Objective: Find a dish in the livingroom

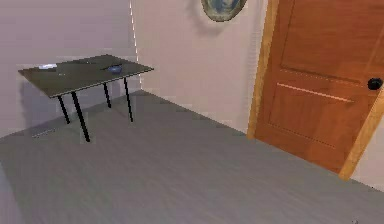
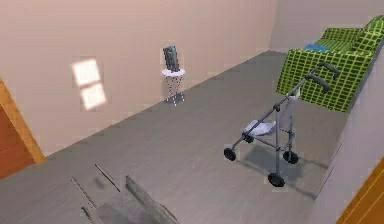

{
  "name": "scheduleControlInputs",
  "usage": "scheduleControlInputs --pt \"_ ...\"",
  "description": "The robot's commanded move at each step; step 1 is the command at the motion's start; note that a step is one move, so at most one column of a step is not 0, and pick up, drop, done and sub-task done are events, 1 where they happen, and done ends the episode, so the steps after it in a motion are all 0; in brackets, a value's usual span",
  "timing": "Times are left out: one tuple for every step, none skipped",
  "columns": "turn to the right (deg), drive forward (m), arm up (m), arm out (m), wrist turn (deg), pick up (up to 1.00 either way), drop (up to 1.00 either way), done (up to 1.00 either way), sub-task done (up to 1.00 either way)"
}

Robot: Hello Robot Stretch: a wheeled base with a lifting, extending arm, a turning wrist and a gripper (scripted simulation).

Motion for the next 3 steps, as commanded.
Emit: scheduleControlInputs --pt "-9.0 0.00 0.00 0.00 0.0 0.00 0.00 0.00 0.00" --pt "0.0 0.55 0.00 0.00 0.0 0.00 0.00 0.00 0.00" --pt "-39.0 0.00 0.00 0.00 0.0 0.00 0.00 0.00 0.00"
